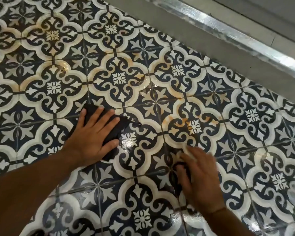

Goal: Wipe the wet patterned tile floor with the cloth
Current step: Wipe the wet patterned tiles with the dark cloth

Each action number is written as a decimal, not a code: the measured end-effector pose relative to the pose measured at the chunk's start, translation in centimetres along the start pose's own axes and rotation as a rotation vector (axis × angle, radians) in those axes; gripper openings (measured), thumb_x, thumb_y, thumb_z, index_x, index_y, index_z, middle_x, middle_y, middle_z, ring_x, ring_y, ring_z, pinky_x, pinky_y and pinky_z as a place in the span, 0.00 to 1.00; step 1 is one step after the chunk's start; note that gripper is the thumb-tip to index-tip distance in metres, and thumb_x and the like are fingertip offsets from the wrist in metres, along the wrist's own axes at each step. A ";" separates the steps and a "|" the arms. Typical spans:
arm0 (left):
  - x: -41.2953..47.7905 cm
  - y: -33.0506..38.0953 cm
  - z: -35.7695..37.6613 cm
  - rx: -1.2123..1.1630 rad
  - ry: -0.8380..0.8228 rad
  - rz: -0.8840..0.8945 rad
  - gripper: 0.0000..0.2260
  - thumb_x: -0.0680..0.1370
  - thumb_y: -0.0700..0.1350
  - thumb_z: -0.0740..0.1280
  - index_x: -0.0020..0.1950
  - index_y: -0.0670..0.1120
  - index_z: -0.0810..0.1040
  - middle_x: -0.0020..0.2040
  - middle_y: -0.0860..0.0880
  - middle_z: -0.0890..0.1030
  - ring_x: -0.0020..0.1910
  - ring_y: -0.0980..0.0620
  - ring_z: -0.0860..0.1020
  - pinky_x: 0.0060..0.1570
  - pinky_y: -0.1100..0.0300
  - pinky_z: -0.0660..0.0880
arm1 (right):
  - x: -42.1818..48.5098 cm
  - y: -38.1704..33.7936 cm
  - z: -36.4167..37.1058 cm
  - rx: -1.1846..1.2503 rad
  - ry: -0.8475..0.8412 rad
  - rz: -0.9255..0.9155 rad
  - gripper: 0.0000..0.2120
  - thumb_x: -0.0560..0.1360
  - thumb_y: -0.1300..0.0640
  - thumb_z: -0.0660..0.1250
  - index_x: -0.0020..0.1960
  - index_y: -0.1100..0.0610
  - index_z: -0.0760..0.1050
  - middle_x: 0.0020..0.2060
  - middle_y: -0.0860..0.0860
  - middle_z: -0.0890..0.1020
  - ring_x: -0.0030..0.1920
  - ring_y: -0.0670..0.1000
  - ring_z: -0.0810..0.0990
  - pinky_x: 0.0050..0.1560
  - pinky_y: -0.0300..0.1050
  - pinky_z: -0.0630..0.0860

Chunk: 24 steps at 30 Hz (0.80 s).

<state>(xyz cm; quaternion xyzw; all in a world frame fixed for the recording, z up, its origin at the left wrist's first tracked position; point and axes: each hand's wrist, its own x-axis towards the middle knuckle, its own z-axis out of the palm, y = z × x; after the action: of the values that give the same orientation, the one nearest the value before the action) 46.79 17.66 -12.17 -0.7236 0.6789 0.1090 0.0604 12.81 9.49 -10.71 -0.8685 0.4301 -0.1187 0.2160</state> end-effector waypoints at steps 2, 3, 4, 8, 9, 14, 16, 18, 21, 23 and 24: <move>1.5 1.1 -0.3 0.007 0.004 -0.006 0.31 0.79 0.66 0.47 0.77 0.50 0.58 0.78 0.48 0.57 0.78 0.45 0.48 0.72 0.34 0.43 | 0.8 3.3 -2.4 -0.050 0.082 0.136 0.18 0.78 0.46 0.59 0.60 0.56 0.77 0.60 0.55 0.76 0.63 0.53 0.71 0.64 0.62 0.66; 2.1 1.8 -0.4 0.002 0.015 -0.007 0.31 0.79 0.66 0.47 0.77 0.50 0.58 0.79 0.48 0.57 0.78 0.45 0.48 0.72 0.34 0.43 | 1.5 5.0 -3.2 -0.077 0.109 0.200 0.20 0.78 0.46 0.58 0.60 0.58 0.77 0.60 0.56 0.77 0.62 0.55 0.72 0.64 0.62 0.66; 2.5 2.7 -0.4 -0.008 0.023 -0.005 0.31 0.79 0.66 0.46 0.77 0.51 0.57 0.79 0.49 0.56 0.78 0.45 0.48 0.71 0.34 0.43 | 2.3 6.6 -3.8 -0.093 0.131 0.267 0.20 0.79 0.46 0.57 0.61 0.59 0.76 0.60 0.58 0.76 0.62 0.57 0.72 0.65 0.63 0.66; 1.6 6.0 0.3 0.010 -0.012 0.134 0.30 0.80 0.65 0.48 0.78 0.52 0.55 0.79 0.50 0.53 0.78 0.46 0.45 0.72 0.34 0.43 | 5.3 10.6 -3.7 -0.141 0.191 0.542 0.24 0.80 0.43 0.56 0.67 0.60 0.70 0.67 0.61 0.72 0.68 0.61 0.67 0.70 0.66 0.61; 1.1 6.0 0.3 0.011 -0.023 0.187 0.29 0.80 0.65 0.49 0.78 0.52 0.55 0.79 0.50 0.53 0.78 0.45 0.46 0.72 0.34 0.44 | 5.4 10.9 -3.1 -0.183 0.196 0.577 0.25 0.81 0.43 0.57 0.69 0.59 0.69 0.69 0.60 0.70 0.70 0.60 0.65 0.71 0.66 0.58; 0.8 4.3 -1.1 0.012 0.014 0.276 0.33 0.79 0.65 0.51 0.79 0.51 0.50 0.80 0.50 0.50 0.78 0.46 0.45 0.73 0.37 0.42 | 4.8 11.6 -1.9 -0.220 0.206 0.572 0.24 0.81 0.40 0.55 0.70 0.55 0.66 0.72 0.56 0.66 0.74 0.57 0.59 0.73 0.65 0.50; 0.6 5.7 -1.5 -0.062 0.072 0.056 0.33 0.79 0.66 0.49 0.79 0.49 0.52 0.80 0.47 0.51 0.78 0.45 0.45 0.72 0.35 0.43 | 4.9 11.7 -2.0 -0.210 0.199 0.582 0.25 0.81 0.39 0.54 0.71 0.54 0.65 0.73 0.54 0.64 0.75 0.56 0.57 0.74 0.64 0.48; 0.9 8.2 -1.3 -0.142 0.069 -0.226 0.35 0.78 0.67 0.47 0.78 0.47 0.53 0.80 0.47 0.48 0.78 0.44 0.42 0.72 0.36 0.41 | 5.1 11.7 -2.1 -0.208 0.186 0.584 0.26 0.81 0.40 0.54 0.72 0.54 0.64 0.74 0.54 0.63 0.75 0.56 0.56 0.74 0.65 0.48; 2.5 11.0 -0.5 -0.167 0.011 -0.449 0.37 0.77 0.69 0.43 0.79 0.47 0.50 0.80 0.47 0.44 0.77 0.42 0.38 0.71 0.33 0.40 | 5.1 11.4 -2.2 -0.200 0.180 0.566 0.26 0.81 0.40 0.54 0.71 0.55 0.65 0.73 0.56 0.64 0.75 0.57 0.57 0.73 0.68 0.51; 4.1 12.0 -0.5 -0.123 0.007 -0.375 0.37 0.77 0.69 0.44 0.79 0.47 0.50 0.80 0.47 0.46 0.77 0.41 0.40 0.71 0.32 0.43 | 5.2 11.3 -2.3 -0.183 0.193 0.561 0.27 0.80 0.39 0.54 0.70 0.56 0.66 0.73 0.56 0.64 0.75 0.57 0.58 0.73 0.68 0.51; 4.9 12.4 -0.5 -0.104 0.010 -0.287 0.36 0.77 0.69 0.45 0.78 0.48 0.51 0.80 0.47 0.48 0.77 0.41 0.41 0.71 0.32 0.44 | 5.2 11.3 -2.4 -0.184 0.196 0.561 0.27 0.80 0.39 0.54 0.70 0.56 0.66 0.72 0.56 0.65 0.75 0.57 0.58 0.72 0.68 0.51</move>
<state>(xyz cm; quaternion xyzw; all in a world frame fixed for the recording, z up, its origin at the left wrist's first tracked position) 34.73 11.94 -12.13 -0.8160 0.5621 0.1307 0.0344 7.16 -1.39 -13.92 -0.7163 0.6807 -0.0982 0.1184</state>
